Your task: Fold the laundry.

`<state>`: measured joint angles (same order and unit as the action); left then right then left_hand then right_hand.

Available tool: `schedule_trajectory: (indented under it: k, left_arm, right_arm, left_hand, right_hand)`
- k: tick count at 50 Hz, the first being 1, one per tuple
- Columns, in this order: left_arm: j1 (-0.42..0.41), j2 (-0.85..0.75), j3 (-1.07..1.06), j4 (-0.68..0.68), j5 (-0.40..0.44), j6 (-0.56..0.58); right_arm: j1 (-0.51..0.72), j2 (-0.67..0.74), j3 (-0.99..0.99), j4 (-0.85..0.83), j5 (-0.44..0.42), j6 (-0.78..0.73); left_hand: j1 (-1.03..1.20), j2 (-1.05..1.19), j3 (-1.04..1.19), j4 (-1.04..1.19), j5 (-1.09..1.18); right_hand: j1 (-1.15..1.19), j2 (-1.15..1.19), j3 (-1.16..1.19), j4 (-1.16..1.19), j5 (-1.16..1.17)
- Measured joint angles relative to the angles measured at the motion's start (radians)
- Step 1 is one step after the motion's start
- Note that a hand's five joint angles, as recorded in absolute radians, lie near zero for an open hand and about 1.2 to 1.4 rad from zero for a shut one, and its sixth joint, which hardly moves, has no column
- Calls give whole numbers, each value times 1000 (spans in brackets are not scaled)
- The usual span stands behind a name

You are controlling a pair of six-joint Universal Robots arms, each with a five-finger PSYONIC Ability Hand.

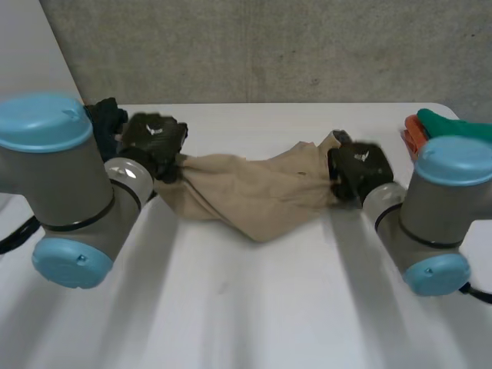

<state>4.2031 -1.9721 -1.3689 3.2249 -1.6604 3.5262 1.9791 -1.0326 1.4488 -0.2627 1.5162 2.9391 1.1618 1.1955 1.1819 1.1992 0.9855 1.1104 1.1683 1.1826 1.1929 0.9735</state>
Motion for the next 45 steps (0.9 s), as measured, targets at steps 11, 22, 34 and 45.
schedule_trajectory:
  k: [11, 22, 34, 45]
  left_arm:
    - [7, 277, 112, 7, 2, -1]
    - [-8, 413, 402, -23, 35, -7]
    - [26, 57, 603, -123, 64, -5]
    - [75, -419, 866, -38, 89, 32]
  right_arm:
    - [-84, -321, -217, 131, -106, -45]
    - [-136, -339, -711, 433, -153, -45]
    - [-78, -134, -683, 434, -111, -50]
    - [-7, 170, -603, 24, 28, -93]
  left_hand:
    - [0, 2, 5, 0, 0]
    - [0, 4, 10, 0, 0]
    - [0, 4, 10, 0, 0]
    - [-157, -166, -146, -162, -133]
  right_hand:
    - [0, 0, 2, 1, 16]
    - [0, 0, 2, 1, 16]
    - [16, 0, 2, 2, 29]
    - [12, -36, -43, -49, -1]
